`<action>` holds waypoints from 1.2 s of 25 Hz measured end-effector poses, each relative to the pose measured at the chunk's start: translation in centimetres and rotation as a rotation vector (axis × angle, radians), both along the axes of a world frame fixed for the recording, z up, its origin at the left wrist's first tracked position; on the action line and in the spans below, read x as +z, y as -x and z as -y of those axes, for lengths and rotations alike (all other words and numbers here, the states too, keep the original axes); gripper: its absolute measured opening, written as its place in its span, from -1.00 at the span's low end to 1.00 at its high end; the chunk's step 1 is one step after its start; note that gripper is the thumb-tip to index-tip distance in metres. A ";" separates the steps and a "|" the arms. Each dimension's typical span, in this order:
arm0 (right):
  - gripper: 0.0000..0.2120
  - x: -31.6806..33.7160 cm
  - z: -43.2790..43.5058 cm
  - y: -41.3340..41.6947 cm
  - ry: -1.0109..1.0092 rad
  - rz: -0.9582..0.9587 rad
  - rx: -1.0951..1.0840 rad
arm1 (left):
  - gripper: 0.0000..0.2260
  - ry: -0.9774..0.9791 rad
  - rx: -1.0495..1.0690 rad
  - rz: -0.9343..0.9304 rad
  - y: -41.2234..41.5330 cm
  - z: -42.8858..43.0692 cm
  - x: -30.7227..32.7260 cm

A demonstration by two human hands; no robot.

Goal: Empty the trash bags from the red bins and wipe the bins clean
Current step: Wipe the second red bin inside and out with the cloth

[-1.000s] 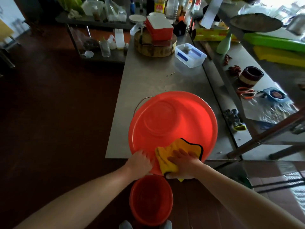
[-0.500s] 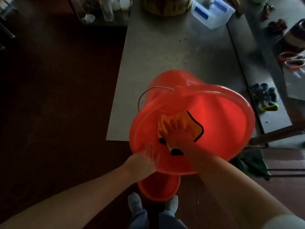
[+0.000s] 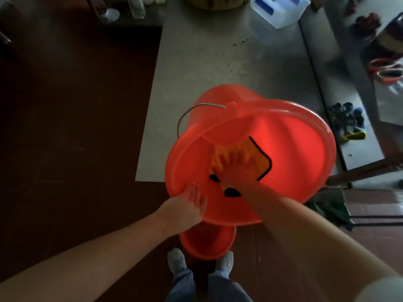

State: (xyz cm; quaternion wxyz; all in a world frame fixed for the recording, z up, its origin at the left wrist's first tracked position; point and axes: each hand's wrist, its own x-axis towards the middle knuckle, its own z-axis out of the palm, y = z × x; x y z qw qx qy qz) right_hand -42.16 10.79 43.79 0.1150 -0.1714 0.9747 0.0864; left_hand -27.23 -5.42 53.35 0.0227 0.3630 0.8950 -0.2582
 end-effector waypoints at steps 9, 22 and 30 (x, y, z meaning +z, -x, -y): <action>-0.34 0.6 -0.7 0.1 0.014 0.361 0.041 | -0.53 -0.011 0.082 0.009 -0.3 0.7 -0.6; -0.32 2.1 1.4 -5.0 0.168 0.519 -0.131 | -0.72 0.034 0.042 0.034 0.4 0.0 0.9; -0.33 6.1 -8.5 -1.3 -0.210 0.088 0.205 | -0.70 0.113 0.011 0.075 0.1 0.3 1.4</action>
